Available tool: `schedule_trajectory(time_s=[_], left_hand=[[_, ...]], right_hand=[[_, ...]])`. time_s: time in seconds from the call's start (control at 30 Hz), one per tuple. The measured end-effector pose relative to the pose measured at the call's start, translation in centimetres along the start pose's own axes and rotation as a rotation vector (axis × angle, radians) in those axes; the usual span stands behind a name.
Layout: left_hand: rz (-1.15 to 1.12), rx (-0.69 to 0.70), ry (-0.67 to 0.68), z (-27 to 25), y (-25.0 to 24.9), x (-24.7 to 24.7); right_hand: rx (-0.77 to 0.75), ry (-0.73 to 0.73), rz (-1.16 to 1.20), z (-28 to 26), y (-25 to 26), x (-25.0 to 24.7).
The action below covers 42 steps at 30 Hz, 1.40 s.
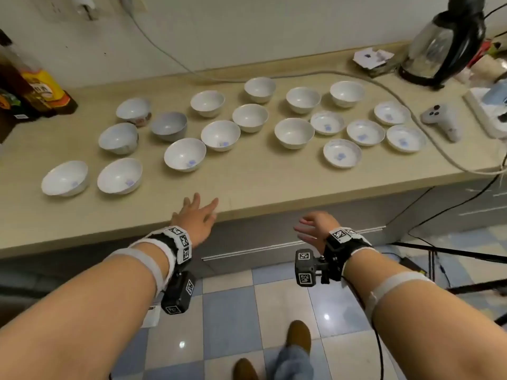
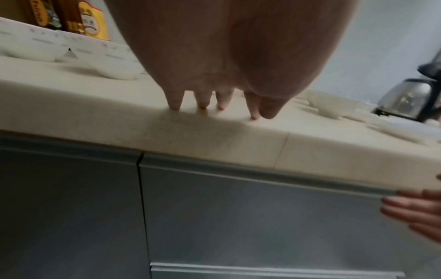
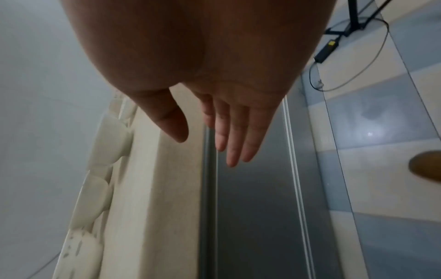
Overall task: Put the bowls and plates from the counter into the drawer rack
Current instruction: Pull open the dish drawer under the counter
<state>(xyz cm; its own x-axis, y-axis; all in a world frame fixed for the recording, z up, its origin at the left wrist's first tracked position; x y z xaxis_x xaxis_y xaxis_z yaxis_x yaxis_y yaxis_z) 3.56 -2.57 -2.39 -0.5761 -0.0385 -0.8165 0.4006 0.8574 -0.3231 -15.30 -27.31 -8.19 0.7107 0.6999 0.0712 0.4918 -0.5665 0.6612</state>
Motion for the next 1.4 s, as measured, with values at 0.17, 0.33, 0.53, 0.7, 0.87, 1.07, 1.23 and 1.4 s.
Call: schedule_trajectory(time_s=[0.17, 0.33, 0.53, 0.7, 0.87, 1.07, 1.23, 1.4], left_hand=[[-0.002, 0.005, 0.058, 1.5, 0.1, -1.4], [0.017, 0.036, -0.021, 1.4, 0.5, -0.8], [0.024, 0.046, -0.047, 1.6, 0.8, -0.7], [0.015, 0.043, -0.020, 1.6, 0.7, -0.9], [0.013, 0.026, -0.045, 1.6, 0.6, -0.7], [0.032, 0.025, -0.030, 2.0, 0.6, -0.8], [0.046, 0.036, 0.005, 2.4, 0.7, -0.9], [0.048, 0.047, -0.001, 2.5, 0.7, -0.9]], right_hand=[[0.091, 0.026, 0.157, 3.3, 0.7, 2.6], [0.125, 0.073, 0.418, 4.4, 0.4, 3.8], [0.111, 0.117, 0.411, 3.6, 0.5, 3.8], [0.125, 0.033, 0.333, 2.1, -1.5, 2.6], [0.130, -0.028, 0.345, -0.6, -3.6, 1.5], [0.122, -0.077, 0.282, -2.9, -7.3, -0.3], [0.116, -0.099, 0.239, -5.1, -9.5, -1.6], [0.112, -0.118, 0.277, -7.1, -11.2, -2.5]])
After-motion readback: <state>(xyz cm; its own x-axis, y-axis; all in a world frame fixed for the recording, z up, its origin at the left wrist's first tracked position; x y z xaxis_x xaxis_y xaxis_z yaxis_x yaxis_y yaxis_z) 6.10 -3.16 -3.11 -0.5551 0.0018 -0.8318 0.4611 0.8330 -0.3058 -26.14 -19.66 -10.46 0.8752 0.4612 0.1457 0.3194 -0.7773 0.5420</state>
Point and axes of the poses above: each hand's wrist, its own z-axis towards the middle knuckle, its own x-axis out of the palm, y = z × x, the point moved 5 cm from there along z, towards the middle knuckle, and after that the axes turned 9 degrees about -z, right-handed, at the moved point
